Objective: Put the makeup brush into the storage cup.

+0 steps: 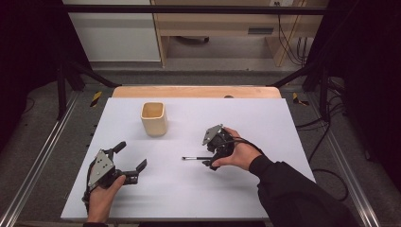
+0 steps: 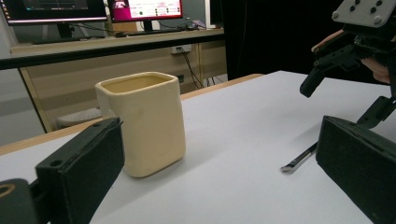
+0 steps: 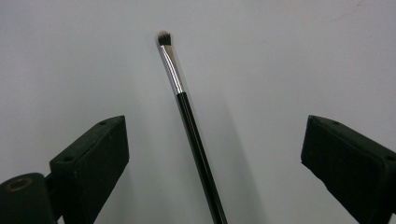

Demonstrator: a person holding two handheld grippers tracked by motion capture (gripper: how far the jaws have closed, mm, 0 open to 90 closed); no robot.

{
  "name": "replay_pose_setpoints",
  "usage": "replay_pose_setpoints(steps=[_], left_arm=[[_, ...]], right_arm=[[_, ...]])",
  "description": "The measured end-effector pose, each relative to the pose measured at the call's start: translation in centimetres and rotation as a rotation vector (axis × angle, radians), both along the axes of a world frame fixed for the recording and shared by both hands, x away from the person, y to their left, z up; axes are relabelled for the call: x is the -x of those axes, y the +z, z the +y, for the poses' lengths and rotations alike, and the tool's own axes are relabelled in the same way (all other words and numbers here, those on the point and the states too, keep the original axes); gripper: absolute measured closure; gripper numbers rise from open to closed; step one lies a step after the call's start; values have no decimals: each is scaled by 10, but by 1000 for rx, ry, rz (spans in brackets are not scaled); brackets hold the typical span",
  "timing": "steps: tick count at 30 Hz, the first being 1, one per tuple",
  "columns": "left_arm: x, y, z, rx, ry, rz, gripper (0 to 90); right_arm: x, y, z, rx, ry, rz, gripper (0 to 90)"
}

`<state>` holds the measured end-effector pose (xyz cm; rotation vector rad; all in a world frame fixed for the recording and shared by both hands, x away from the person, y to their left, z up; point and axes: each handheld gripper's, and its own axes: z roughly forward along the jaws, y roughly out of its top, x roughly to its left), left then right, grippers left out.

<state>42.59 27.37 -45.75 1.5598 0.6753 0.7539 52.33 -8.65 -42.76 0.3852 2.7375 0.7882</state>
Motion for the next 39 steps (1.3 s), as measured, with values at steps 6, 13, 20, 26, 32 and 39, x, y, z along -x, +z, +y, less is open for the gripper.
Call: replay_pose_setpoints(steps=[6, 13, 20, 26, 32, 39], left_arm=[[0, 0, 0, 1, -1, -1, 10], [0, 0, 0, -1, -1, 0, 10], [0, 0, 0, -4, -3, 2, 10], [0, 0, -1, -1, -2, 1, 10], [0, 0, -1, -6, -3, 1, 10], [0, 0, 0, -6, -1, 2, 10]], right_arm=[[-1, -2, 1, 1, -2, 3, 105], [-1, -4, 3, -1, 8, -13, 124], [-1, -5, 4, 0, 12, -15, 176], [0, -5, 4, 9, 23, -4, 250], [1, -6, 4, 8, 31, -6, 301], [1, -8, 6, 6, 31, 1, 314]])
